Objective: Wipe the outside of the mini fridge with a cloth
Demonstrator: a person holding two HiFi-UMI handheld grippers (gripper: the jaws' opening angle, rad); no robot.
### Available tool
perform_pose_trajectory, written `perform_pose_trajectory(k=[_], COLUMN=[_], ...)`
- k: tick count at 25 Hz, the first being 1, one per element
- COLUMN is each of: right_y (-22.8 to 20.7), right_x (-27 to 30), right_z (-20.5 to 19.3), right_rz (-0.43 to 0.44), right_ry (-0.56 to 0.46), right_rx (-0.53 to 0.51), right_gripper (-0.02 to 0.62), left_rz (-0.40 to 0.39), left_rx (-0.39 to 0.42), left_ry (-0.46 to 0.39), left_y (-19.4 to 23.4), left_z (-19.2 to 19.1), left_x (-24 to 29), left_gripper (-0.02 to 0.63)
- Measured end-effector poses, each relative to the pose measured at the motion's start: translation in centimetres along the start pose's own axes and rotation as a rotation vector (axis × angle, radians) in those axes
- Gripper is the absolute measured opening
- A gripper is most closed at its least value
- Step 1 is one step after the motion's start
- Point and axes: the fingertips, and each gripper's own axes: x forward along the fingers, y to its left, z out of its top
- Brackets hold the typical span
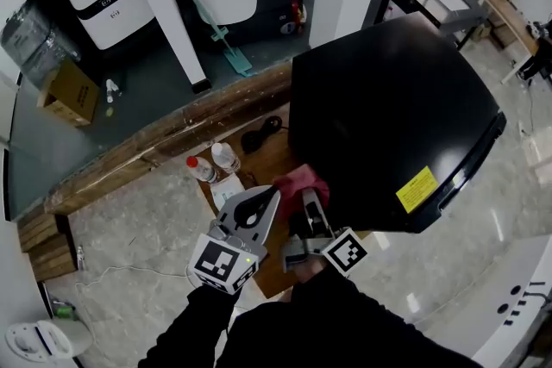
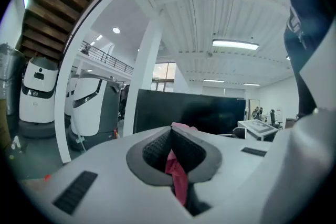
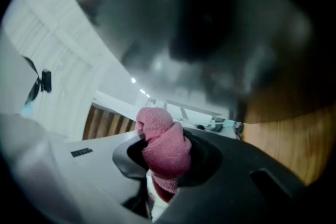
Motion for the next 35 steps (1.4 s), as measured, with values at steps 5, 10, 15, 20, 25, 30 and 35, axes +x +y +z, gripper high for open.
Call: perform_pose_trajectory(k=[5, 10, 15, 20, 25, 30, 35], right_y=[5.8, 7.0, 5.8, 4.8, 2.6, -1.5, -7.1], right_x=[-3.4, -7.1, -9.1, -9.2, -9.1, -8.9, -9.2], right_z=[3.7, 6.5, 9.4, 10.2, 9.6, 8.3, 6.8], right_rz=[0.060, 0.029, -0.011, -0.019, -0.056, -0.120, -0.233], right_ry=[-0.061, -0.128, -0.193, -0.198, -0.184, -0.158, -0.131], right_rx=[0.001, -0.027, 0.018, 0.080, 0.117, 0.119, 0.133], right_gripper=[0.091, 0.089, 0.086, 0.086, 0.095, 0.095, 0.095], left_rz=[-0.058, -0.123, -0.156, -0.169, -0.173, -0.162, -0.153], left_rx=[0.065, 0.091, 0.092, 0.111, 0.103, 0.065, 0.055], left_ry=[-0.084, -0.118, -0.107, -0.088, -0.047, 0.003, 0.084], left_y=[-4.4, -8.4, -10.7, -12.0, -12.2, -11.4, -10.7], left_z=[5.3, 7.3, 7.2, 6.0, 3.7, 0.5, -4.4], left_x=[0.0, 0.3, 1.2, 2.2, 2.7, 3.4, 4.3], left_gripper=[0.006, 0.006, 0.006, 0.006, 0.006, 0.006, 0.006])
